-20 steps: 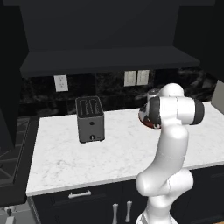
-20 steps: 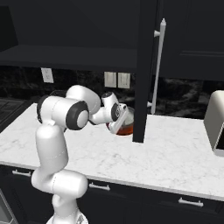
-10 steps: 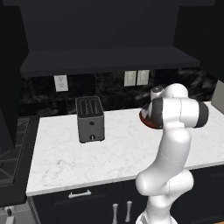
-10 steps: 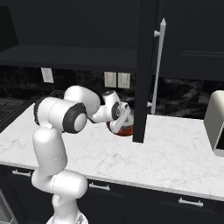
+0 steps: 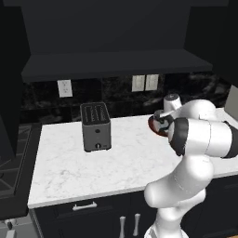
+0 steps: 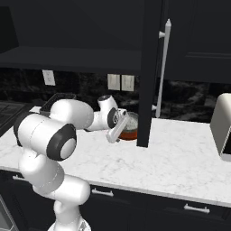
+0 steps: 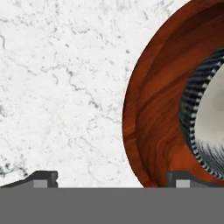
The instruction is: Pick up the bowls on the counter and stack them on top of one another in the open cabinet. Place the smaller bowl on top of the larger bowl.
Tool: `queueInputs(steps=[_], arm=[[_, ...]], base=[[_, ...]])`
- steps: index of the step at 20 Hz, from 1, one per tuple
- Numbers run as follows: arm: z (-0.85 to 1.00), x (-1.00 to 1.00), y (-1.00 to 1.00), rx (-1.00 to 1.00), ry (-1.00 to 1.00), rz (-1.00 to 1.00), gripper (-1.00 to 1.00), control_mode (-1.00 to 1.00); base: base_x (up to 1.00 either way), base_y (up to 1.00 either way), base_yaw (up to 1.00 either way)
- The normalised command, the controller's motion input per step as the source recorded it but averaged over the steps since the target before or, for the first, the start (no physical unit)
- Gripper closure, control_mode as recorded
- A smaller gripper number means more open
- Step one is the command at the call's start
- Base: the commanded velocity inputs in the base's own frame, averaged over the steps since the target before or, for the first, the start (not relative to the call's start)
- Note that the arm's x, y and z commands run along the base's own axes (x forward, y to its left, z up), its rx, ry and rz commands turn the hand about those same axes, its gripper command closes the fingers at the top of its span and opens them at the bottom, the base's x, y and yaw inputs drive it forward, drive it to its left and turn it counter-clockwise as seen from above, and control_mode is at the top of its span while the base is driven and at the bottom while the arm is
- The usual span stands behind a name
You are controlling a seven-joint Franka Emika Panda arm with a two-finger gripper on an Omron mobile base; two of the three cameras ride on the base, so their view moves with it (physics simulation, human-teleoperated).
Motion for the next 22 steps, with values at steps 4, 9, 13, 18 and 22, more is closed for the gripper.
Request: queueInputs(steps=[4, 9, 13, 18, 22], arm=[[-0.21, -0.03, 0.15, 0.0, 0.03, 0.0, -1.0, -1.0], [-0.39, 0.14, 0.19, 0.0, 0.0, 0.0, -1.0, -1.0], [-0.34, 0.14, 0.14, 0.0, 0.0, 0.0, -1.0, -1.0], [-0.09, 0.12, 0.0, 0.0, -0.02, 0.0, -1.0, -1.0], [0.01, 0.25, 0.0, 0.0, -0.12, 0.0, -1.0, -1.0]], base=[[0.0, 0.0, 0.0], [0.0, 0.0, 0.0], [0.0, 0.0, 0.0], [0.0, 0.0, 0.0], [0.0, 0.0, 0.0]])
